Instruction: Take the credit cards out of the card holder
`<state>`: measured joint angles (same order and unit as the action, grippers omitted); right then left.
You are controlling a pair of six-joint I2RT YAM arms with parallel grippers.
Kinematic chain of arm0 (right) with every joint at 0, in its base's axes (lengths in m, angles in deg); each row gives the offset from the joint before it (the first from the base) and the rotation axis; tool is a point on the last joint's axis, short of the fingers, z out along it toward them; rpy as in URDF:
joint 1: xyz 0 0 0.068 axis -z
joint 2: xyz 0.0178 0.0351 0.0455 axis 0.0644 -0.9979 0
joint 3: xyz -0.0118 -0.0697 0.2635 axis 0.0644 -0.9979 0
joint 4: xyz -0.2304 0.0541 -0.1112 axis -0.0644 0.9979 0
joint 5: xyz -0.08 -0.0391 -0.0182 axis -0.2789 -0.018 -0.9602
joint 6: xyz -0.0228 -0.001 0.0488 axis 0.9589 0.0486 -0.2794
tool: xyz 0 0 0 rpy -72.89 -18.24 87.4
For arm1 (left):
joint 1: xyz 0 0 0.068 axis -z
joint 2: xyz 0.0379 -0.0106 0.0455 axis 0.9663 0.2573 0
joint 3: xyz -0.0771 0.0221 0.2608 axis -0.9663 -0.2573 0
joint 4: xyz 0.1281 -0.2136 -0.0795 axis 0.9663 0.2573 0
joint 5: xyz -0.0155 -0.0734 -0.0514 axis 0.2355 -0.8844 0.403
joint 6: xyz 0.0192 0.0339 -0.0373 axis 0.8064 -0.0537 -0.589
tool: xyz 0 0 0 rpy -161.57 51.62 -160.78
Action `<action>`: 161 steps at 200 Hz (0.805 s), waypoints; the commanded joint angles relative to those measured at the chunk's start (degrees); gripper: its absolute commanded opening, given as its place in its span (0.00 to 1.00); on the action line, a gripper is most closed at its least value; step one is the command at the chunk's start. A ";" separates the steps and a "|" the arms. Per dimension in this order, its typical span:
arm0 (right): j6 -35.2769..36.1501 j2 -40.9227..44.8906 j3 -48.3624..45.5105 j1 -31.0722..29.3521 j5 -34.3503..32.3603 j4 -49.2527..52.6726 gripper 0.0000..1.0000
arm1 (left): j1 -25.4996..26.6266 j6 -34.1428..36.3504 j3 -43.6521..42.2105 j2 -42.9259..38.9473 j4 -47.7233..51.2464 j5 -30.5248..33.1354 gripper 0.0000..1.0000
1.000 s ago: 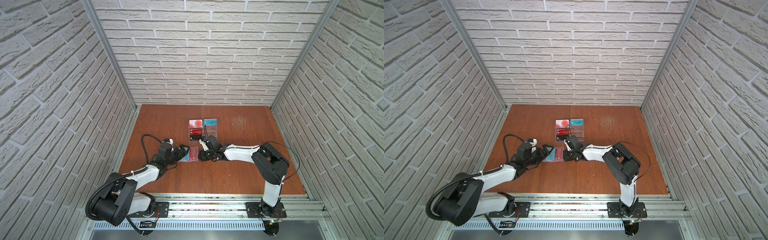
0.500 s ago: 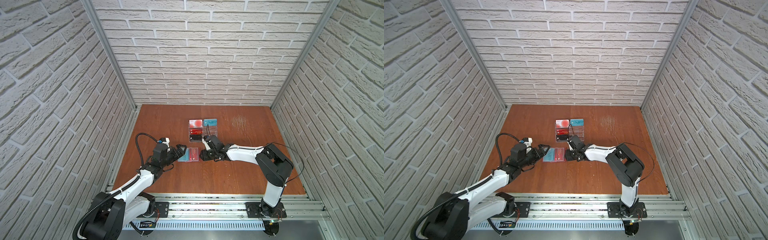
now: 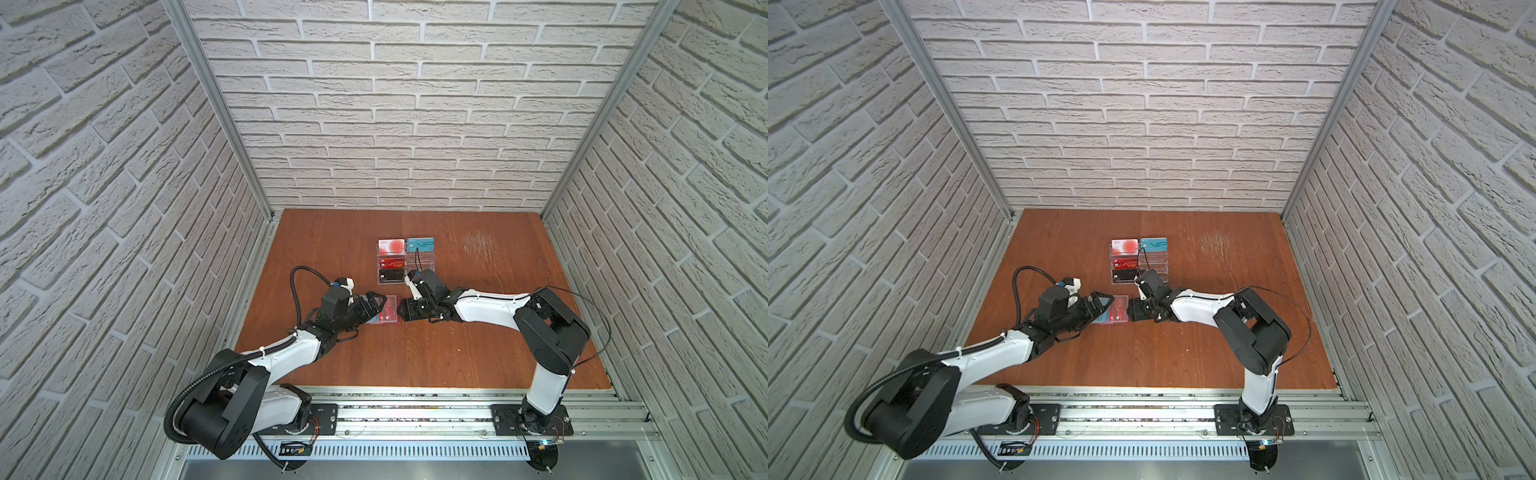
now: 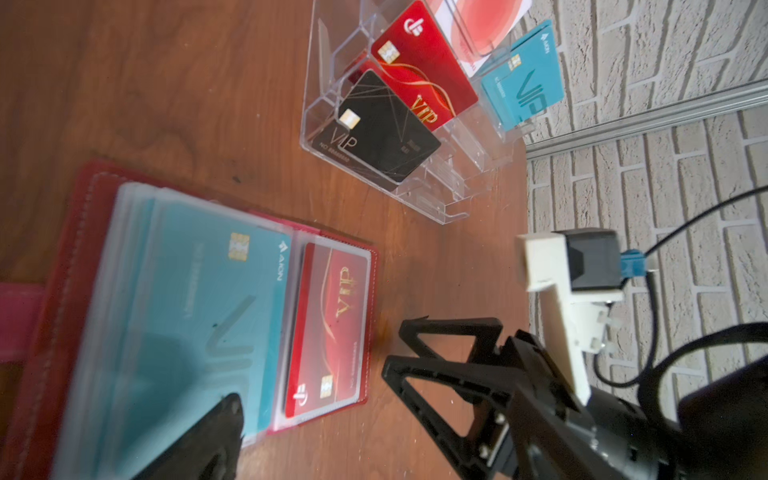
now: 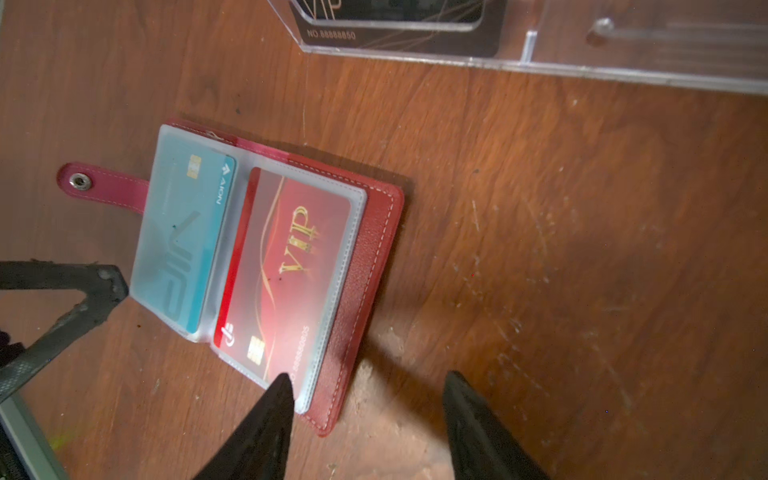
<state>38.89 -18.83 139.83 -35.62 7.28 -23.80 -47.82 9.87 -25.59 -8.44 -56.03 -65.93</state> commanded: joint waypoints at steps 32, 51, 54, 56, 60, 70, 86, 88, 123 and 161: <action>-1.54 -0.95 0.48 0.19 2.18 -3.04 0.52 | 0.33 -3.17 2.26 4.12 -8.39 -0.89 0.98; -2.04 -2.11 0.78 0.14 3.05 -3.32 0.45 | 0.33 -3.30 2.63 4.50 -8.30 -0.86 0.98; -2.11 -2.28 0.91 0.16 3.12 -3.32 0.45 | 0.40 -3.32 2.72 4.55 -8.30 -0.82 0.98; -2.15 -2.46 0.90 0.19 3.19 -3.37 0.44 | 0.35 -3.34 2.72 4.51 -8.37 -0.87 0.98; -2.28 -2.64 0.94 0.13 3.39 -3.56 0.43 | 0.34 -3.32 2.81 4.66 -8.18 -0.78 0.98; -2.63 -3.20 1.11 0.10 3.80 -3.75 0.41 | 0.42 -3.40 3.03 4.92 -7.95 -0.56 0.98; -2.86 -3.71 1.33 0.11 4.09 -3.74 0.37 | 0.42 -3.49 3.08 5.59 -8.11 -0.45 0.98; -2.86 -3.76 1.33 0.11 4.12 -3.71 0.37 | 0.42 -3.56 3.08 5.68 -8.17 -0.38 0.98; -3.34 -4.93 1.89 0.10 4.14 -3.33 0.28 | 0.55 -3.58 3.44 8.64 -9.84 -1.18 0.98; -3.99 -6.67 2.59 0.10 4.54 -3.06 0.24 | 0.33 -4.28 3.62 11.24 -11.62 -2.00 0.98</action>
<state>35.77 -23.27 141.95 -35.57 11.56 -28.29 -47.63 6.00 -23.06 1.64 -63.07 -66.98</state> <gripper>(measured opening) 0.248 0.982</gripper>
